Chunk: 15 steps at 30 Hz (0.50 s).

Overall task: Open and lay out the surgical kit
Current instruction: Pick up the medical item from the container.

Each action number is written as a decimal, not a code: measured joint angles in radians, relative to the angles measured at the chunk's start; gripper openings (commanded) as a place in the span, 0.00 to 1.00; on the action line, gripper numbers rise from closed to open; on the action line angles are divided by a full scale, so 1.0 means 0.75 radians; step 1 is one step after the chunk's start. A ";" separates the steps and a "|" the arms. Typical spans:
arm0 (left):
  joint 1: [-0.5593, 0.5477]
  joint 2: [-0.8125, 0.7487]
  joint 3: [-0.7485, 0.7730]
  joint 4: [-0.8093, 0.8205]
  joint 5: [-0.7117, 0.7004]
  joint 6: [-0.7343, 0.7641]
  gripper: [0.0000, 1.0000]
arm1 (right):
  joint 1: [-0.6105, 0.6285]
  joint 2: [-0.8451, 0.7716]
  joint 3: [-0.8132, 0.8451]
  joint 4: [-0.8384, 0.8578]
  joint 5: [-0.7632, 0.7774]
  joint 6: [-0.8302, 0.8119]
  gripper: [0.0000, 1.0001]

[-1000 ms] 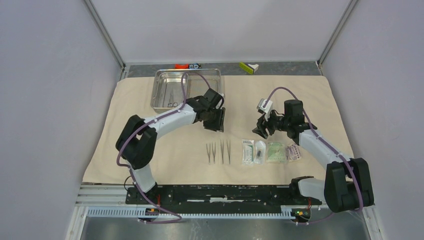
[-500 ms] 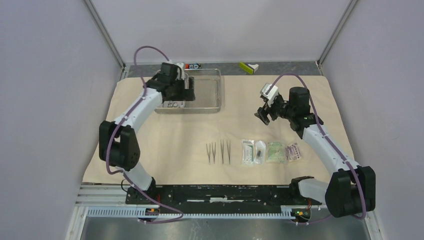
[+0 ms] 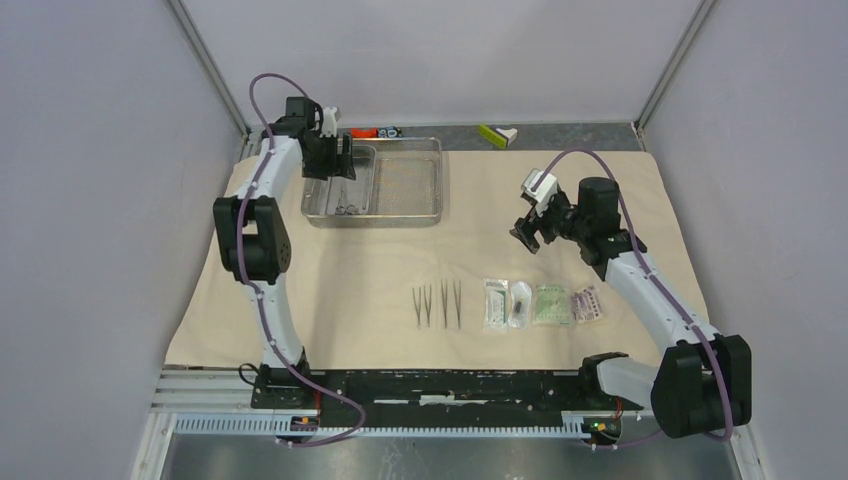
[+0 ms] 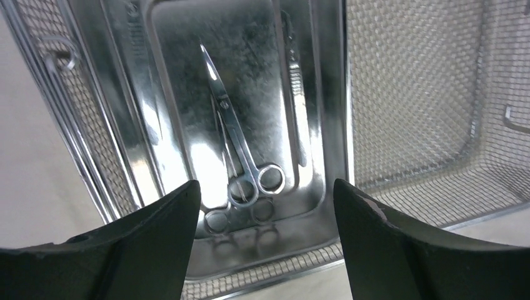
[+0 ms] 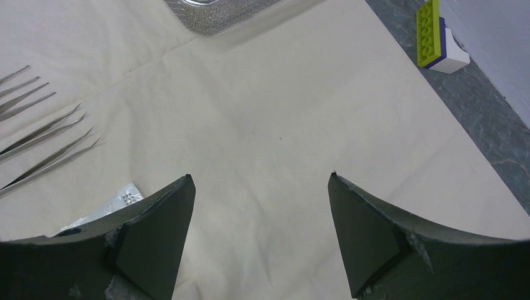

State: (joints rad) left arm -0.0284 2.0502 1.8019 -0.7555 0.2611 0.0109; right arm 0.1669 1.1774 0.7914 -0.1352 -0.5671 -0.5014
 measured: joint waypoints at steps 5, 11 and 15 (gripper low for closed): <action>-0.003 0.194 0.258 -0.085 -0.073 0.084 0.77 | -0.005 0.000 -0.023 -0.002 0.006 -0.025 0.85; -0.003 0.424 0.514 -0.141 -0.106 0.104 0.72 | -0.008 0.017 -0.026 -0.003 0.006 -0.058 0.85; -0.003 0.529 0.588 -0.172 -0.111 0.103 0.68 | -0.008 0.045 -0.026 -0.014 0.006 -0.072 0.84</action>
State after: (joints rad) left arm -0.0303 2.4470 2.2433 -0.8848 0.1776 0.0883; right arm 0.1612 1.2114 0.7715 -0.1455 -0.5629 -0.5556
